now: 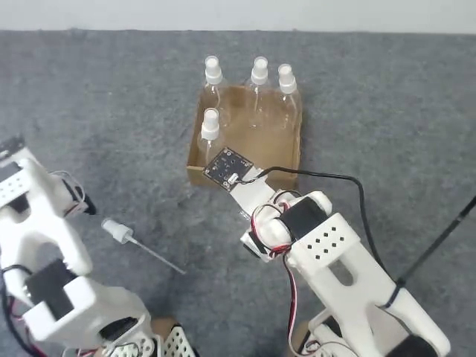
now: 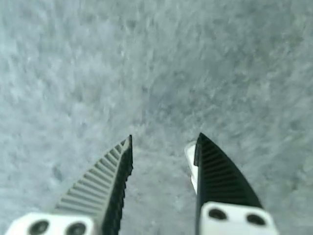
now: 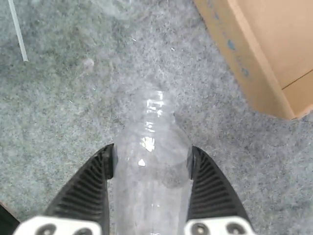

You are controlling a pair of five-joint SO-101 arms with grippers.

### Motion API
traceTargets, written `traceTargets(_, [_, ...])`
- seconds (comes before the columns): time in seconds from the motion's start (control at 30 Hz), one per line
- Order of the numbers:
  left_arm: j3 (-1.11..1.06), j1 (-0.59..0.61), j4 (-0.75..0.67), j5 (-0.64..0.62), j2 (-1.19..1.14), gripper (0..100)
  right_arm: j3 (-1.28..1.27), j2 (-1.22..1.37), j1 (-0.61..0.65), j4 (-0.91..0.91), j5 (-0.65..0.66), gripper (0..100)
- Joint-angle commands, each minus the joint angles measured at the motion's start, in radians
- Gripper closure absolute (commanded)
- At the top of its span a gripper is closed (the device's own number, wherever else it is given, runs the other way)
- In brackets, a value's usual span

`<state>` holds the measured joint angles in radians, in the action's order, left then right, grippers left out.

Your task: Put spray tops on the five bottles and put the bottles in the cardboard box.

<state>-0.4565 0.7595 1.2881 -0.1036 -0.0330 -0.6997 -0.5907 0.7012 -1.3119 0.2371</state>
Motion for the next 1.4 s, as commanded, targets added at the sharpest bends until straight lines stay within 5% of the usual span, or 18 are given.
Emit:
traceTargets(0.0, [0.042,-0.044,0.055,-0.095,0.005,81,0.005,-0.048,-0.016,0.019,-0.002,98.2])
traceTargets(0.3, [-0.088,-0.169,-0.023,-0.305,0.005,81,0.005,-0.048,-0.016,0.019,-0.002,98.2])
traceTargets(1.0, [-0.226,-0.175,-0.160,-0.322,0.003,81,0.005,-0.048,-0.016,0.018,-0.002,98.2])
traceTargets(1.17, [-0.242,-0.175,-0.199,-0.419,0.003,81,0.005,-0.048,-0.016,0.016,-0.002,98.2])
traceTargets(1.37, [-0.259,-0.196,-0.238,-0.489,0.005,95,0.005,-0.048,-0.016,0.013,-0.002,98.2])
